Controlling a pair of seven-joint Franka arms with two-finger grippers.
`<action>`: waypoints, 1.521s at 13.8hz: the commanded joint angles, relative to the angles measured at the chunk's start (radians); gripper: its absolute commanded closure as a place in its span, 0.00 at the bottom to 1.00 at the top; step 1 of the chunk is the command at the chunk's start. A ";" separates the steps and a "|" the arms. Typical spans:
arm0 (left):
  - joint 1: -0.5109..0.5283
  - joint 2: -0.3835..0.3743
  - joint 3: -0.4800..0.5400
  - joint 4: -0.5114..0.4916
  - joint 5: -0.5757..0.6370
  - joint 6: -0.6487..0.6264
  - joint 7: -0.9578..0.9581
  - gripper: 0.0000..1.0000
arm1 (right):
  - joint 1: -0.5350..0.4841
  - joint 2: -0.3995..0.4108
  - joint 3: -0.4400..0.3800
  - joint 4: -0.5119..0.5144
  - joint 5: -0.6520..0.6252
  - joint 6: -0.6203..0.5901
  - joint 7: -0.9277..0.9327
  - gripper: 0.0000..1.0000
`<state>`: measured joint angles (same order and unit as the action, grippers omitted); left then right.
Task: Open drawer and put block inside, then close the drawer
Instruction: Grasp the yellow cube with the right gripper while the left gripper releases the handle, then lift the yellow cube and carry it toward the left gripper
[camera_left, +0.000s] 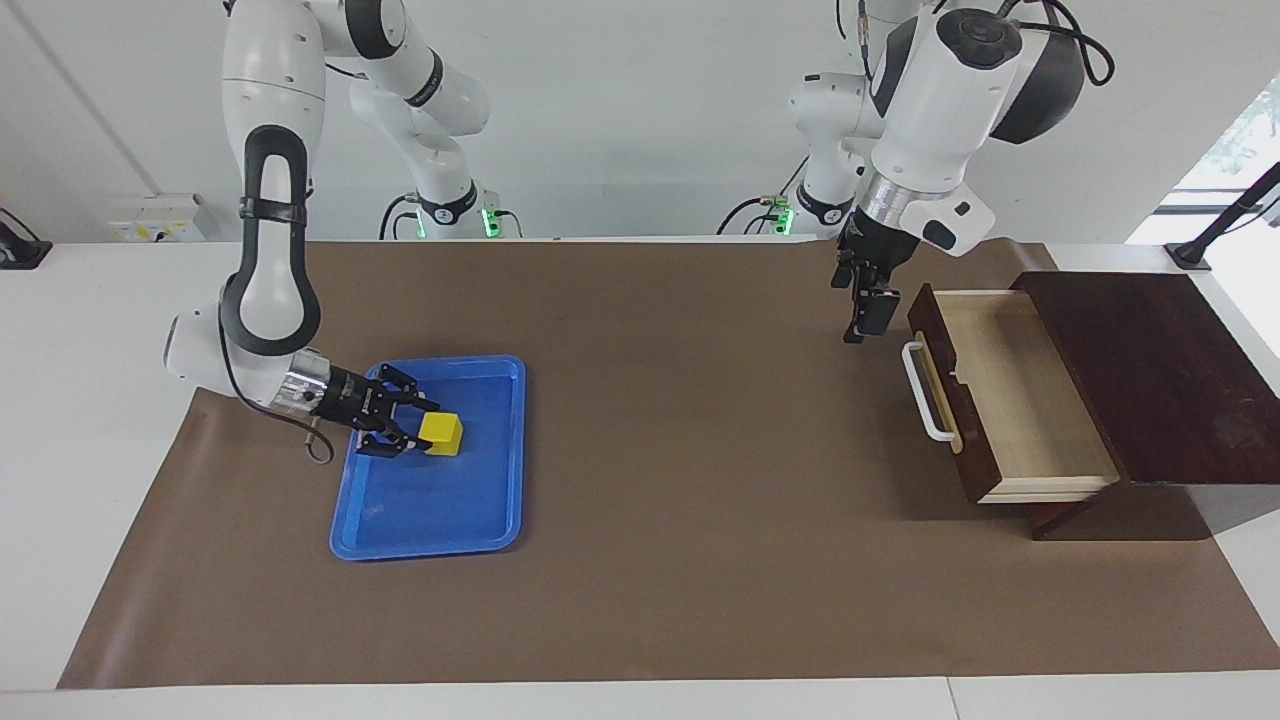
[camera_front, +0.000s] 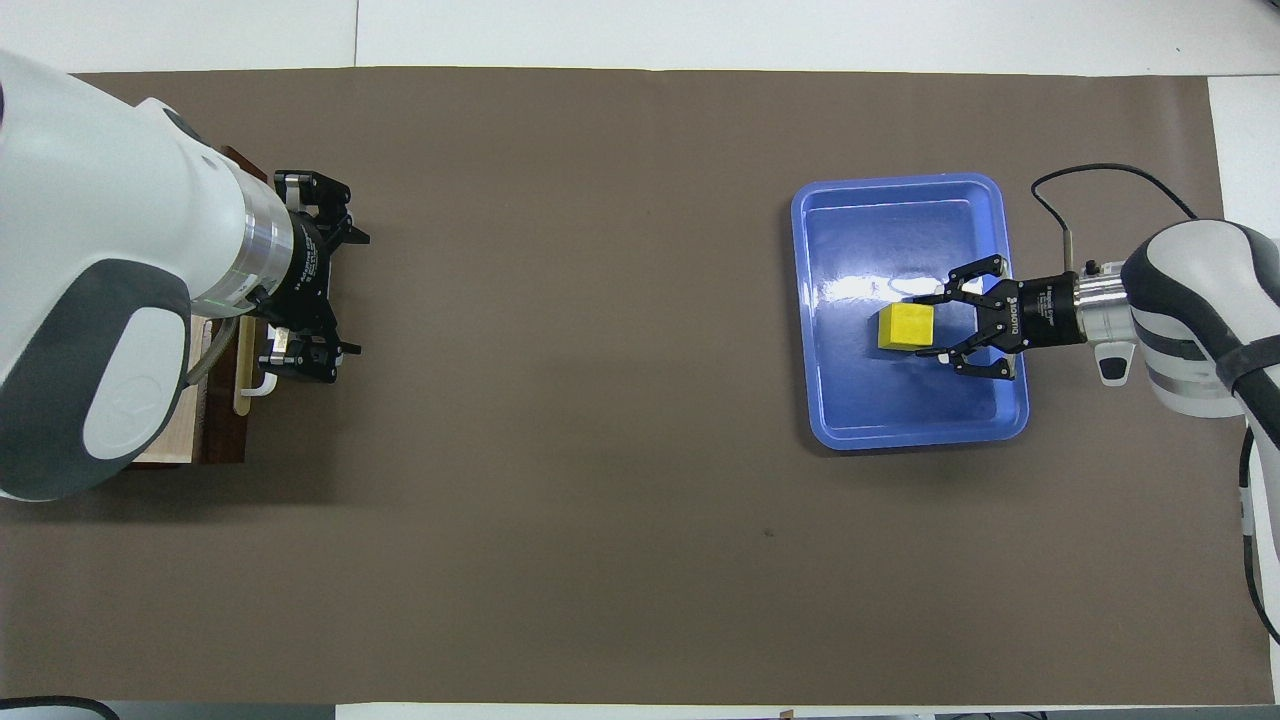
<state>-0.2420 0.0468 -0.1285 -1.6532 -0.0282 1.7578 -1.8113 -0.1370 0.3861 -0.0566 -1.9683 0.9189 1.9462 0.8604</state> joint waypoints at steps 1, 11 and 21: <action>-0.022 -0.009 0.013 -0.054 -0.015 0.038 -0.093 0.00 | -0.006 -0.027 0.006 -0.034 0.025 0.017 -0.040 0.59; -0.056 0.050 0.015 -0.043 -0.002 0.048 -0.149 0.00 | 0.023 0.033 0.009 0.254 -0.021 -0.116 0.142 1.00; -0.089 0.112 0.016 -0.005 0.031 0.038 -0.252 0.00 | 0.410 0.063 0.014 0.489 -0.106 -0.102 0.659 1.00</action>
<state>-0.2872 0.1197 -0.1276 -1.6834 -0.0212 1.7927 -2.0066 0.2459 0.4243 -0.0461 -1.5283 0.8284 1.8509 1.4479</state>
